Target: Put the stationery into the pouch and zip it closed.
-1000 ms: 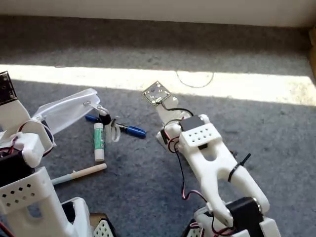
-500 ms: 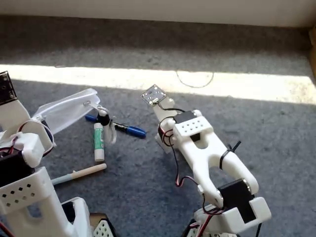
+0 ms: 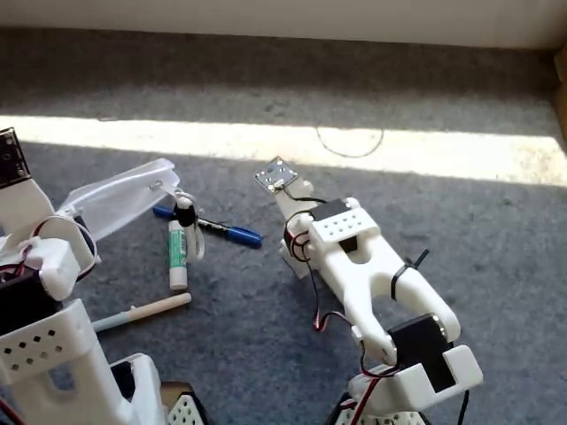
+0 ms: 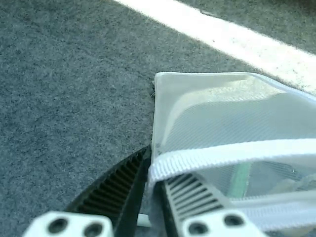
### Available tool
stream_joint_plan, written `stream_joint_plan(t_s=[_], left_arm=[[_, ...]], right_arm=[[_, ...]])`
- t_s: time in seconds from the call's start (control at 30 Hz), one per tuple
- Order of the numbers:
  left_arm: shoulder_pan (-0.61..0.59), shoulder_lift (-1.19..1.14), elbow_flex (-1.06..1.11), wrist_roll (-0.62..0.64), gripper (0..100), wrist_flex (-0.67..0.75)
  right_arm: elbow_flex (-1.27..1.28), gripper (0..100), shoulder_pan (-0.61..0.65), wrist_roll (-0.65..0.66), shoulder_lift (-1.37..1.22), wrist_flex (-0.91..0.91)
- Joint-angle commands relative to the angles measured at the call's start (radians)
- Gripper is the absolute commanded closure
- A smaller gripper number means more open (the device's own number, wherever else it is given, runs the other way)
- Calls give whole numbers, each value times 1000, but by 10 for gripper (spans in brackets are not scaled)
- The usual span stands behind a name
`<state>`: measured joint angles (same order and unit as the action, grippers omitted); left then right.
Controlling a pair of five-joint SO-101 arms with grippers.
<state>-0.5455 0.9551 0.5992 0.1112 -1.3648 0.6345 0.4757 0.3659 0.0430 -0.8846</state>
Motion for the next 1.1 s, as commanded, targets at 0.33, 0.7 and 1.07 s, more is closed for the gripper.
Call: stream_joint_plan(t_s=[0.33, 0.7, 1.07], left_arm=[[-4, -8, -2, -11, 990, 11], [-4, -8, -2, -11, 990, 11], [-4, -8, -2, -11, 990, 9]], right_arm=[[-58, 896, 4, -6, 18, 12], [-203, 893, 4, -6, 8, -108], [-151, 894, 7, -6, 7, -58]])
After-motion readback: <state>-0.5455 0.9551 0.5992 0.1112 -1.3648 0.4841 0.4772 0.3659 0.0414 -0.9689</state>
